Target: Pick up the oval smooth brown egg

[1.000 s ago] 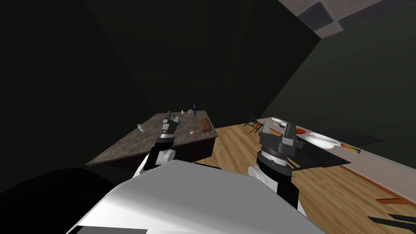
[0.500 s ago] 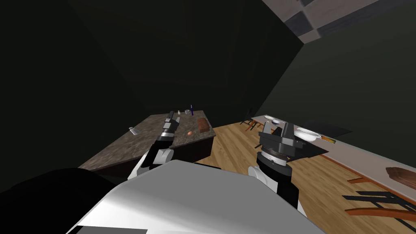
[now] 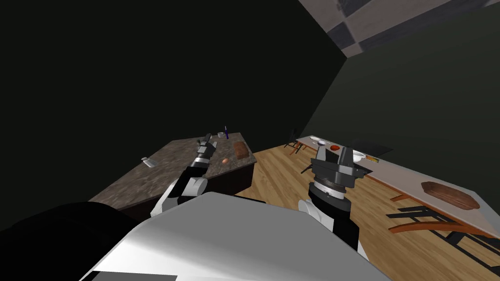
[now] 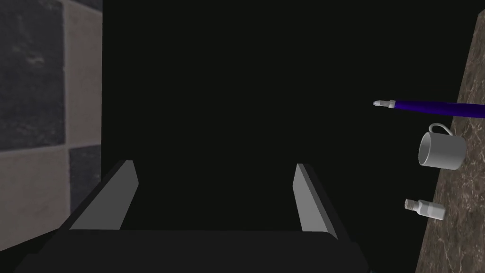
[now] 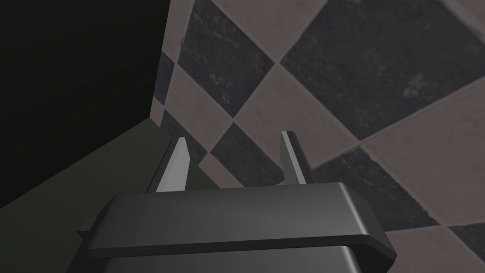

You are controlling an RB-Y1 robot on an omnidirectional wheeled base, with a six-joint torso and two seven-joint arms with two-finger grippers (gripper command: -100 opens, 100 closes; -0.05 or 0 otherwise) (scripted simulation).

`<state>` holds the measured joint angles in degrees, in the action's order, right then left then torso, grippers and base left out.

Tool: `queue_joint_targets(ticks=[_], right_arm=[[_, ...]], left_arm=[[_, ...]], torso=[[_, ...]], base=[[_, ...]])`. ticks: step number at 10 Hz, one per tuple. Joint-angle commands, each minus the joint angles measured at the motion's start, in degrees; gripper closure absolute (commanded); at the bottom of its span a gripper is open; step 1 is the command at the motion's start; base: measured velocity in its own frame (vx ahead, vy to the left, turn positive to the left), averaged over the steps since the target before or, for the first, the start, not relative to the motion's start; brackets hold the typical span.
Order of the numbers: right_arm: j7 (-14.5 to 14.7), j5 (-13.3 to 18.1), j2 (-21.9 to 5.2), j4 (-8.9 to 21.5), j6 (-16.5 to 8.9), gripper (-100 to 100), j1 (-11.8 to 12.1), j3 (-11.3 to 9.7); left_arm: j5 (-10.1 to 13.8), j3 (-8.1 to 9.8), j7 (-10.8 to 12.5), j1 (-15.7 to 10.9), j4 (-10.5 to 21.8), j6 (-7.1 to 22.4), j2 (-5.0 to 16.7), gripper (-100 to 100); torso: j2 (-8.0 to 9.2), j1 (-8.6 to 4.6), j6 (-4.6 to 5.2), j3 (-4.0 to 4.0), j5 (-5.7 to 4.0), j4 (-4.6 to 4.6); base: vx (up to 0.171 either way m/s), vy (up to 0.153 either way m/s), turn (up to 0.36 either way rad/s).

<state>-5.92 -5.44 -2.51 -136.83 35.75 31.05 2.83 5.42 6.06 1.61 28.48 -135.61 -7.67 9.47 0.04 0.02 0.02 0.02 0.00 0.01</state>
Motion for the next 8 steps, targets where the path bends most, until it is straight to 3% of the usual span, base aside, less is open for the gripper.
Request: queue_joint_targets(ticks=[1, 8], right_arm=[[0.0, 0.0, 0.0, 0.0, 0.0, 0, 0.0, 0.0], [0.0, 0.0, 0.0, 0.0, 0.0, 0, 0.0, 0.0]], left_arm=[[0.0, 0.20, 0.4, -0.1, -0.2, 2.3, 0.3, -100], [-0.2, 1.94, 3.7, -1.1, -2.1, 13.8, 1.3, -100]], torso=[[0.00, 0.00, 0.00, 0.00, 0.00, 0.00], [0.00, 0.01, -0.05, 0.00, 0.01, 0.00]], base=[[-0.013, 0.009, -0.079], [-0.015, 0.005, -0.147]])
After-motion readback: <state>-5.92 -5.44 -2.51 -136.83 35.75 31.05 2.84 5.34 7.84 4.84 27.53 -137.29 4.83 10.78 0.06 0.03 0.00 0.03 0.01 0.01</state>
